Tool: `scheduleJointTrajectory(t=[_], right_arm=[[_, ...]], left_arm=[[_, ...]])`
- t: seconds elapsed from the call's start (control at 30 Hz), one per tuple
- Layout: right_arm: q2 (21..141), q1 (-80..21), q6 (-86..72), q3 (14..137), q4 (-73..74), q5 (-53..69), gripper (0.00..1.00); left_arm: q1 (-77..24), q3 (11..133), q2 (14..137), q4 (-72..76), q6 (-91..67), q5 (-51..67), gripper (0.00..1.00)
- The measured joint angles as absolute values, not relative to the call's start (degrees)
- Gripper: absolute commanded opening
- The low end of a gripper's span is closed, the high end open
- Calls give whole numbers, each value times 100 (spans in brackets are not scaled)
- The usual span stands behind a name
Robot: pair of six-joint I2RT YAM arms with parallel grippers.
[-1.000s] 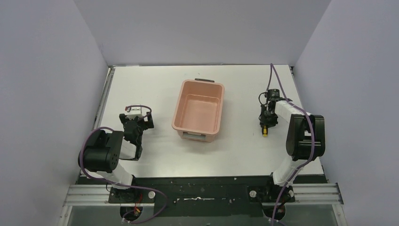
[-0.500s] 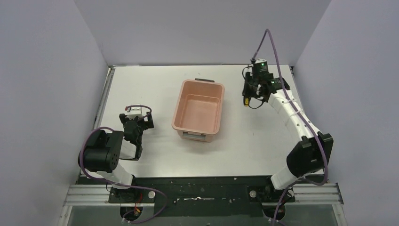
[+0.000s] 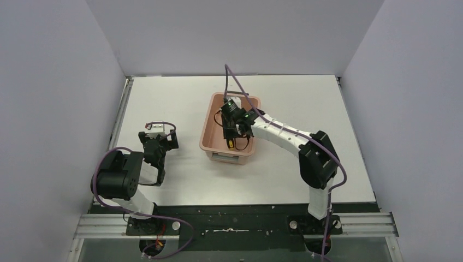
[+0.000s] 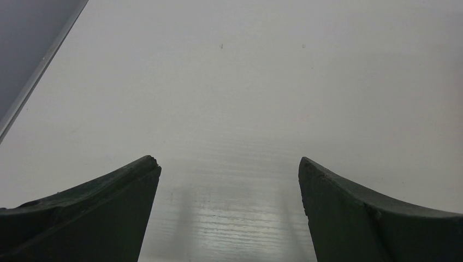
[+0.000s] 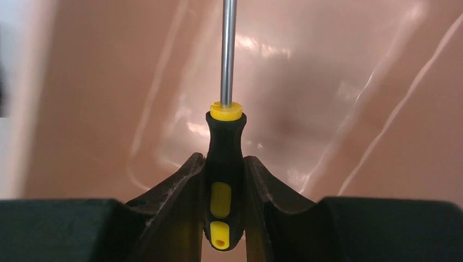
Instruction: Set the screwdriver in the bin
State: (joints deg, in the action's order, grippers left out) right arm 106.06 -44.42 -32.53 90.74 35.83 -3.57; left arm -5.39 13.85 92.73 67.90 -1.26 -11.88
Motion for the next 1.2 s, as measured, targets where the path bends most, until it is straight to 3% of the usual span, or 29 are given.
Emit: scheduleJointTrajectory(t=[0.07,0.3,0.43,0.63,0.67,0.73,0.77,1.0,1.2], right_arm=[[10951,-4501,-3321,8823,3583,-399,5],[11428,-4543,-3448,8414,3603,-600,41],[11515,-4543,-3509,8414,3562,-729,54],[11513,-4543,-3459,8667,3802,-1011,59],[11502,-4543,-3413,8809,3865,-1052,64],[11424,-4543,-3308,9115,3970,-1107,92],[11336,-4543,-3225,9251,3981,-1116,99],[9776,-4412,-2362,9533,3913,-1173,100],[7441,-3280,-1551,7658,2648,-1343,100]], left_arm=[[-539,1385,9273,6790,-126,-1186,97],[-539,1385,9273,6790,-126,-1188,97],[-539,1385,9273,6790,-126,-1186,97],[-539,1385,9273,6790,-128,-1188,97],[-539,1385,9273,6790,-126,-1186,97],[-539,1385,9273,6790,-128,-1188,97],[-539,1385,9273,6790,-128,-1188,97],[-539,1385,9273,6790,-128,-1188,97],[-539,1385,9273,6790,-128,-1188,97]])
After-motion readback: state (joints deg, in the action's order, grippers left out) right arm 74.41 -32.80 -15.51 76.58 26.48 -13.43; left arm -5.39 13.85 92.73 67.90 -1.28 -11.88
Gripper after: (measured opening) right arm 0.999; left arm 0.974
